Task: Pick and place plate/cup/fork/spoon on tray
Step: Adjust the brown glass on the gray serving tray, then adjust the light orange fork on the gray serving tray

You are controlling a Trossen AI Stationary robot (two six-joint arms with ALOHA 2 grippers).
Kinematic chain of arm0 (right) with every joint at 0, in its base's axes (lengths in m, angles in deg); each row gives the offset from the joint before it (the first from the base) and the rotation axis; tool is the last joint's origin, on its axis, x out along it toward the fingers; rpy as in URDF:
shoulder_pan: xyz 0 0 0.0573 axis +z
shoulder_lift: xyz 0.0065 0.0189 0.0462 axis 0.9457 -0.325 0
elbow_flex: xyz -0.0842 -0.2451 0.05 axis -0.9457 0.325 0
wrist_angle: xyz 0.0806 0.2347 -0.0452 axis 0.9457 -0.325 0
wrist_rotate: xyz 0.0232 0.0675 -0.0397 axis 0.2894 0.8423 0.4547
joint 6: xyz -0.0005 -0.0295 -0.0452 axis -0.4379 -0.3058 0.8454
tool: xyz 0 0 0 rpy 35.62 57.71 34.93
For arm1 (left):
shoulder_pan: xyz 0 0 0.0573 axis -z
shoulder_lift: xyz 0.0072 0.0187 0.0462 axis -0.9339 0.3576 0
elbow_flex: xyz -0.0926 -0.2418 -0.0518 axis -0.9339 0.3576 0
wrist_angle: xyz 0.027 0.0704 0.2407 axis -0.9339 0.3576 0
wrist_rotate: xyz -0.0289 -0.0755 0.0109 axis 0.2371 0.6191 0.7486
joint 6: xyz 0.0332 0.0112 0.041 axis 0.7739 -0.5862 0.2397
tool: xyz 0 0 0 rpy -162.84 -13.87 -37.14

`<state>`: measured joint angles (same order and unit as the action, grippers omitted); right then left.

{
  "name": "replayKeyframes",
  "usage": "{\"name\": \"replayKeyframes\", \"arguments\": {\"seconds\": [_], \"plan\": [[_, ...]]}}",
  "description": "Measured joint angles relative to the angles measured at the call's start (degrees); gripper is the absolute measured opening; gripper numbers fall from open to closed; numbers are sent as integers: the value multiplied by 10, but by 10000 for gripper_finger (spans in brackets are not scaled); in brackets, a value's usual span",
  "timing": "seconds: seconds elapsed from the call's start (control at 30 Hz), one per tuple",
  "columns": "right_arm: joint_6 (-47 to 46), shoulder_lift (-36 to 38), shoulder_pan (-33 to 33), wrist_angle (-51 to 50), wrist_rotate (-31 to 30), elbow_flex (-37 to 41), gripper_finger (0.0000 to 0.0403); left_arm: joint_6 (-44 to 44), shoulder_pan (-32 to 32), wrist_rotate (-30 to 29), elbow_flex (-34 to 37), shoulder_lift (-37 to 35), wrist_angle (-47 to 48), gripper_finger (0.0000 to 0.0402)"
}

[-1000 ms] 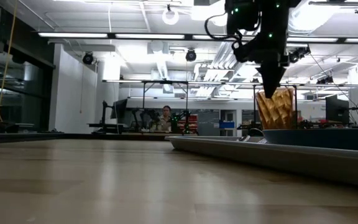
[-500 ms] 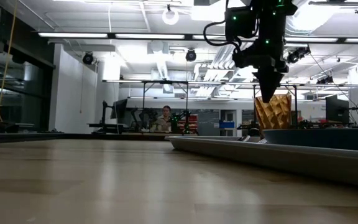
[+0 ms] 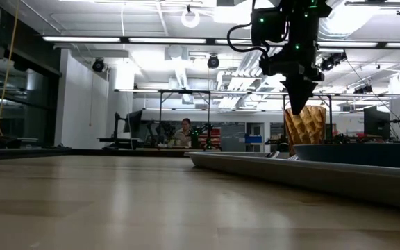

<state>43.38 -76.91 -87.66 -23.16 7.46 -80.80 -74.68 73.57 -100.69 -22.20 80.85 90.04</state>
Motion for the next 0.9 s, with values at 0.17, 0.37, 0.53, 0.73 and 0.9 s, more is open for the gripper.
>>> {"name": "replayKeyframes", "arguments": {"seconds": [0.17, 0.37, 0.53, 0.73, 0.9], "plan": [[-10, 0, 0, 0, -2, 0, 41, 0, 0, 0, 0, 0, 0, 213], [-1, 1, 0, -4, -9, -12, 87, 1, 0, 0, 0, 0, 0, 213], [6, 5, 0, -6, -5, -43, 136, 1, 0, 0, 0, 0, 0, 213], [23, 5, 0, -19, -1, -94, 172, 1, 0, 0, 0, 0, 2, 213], [10, 35, 9, -27, 31, -89, 187, 1, 0, 0, 0, 0, 11, 213]]}}
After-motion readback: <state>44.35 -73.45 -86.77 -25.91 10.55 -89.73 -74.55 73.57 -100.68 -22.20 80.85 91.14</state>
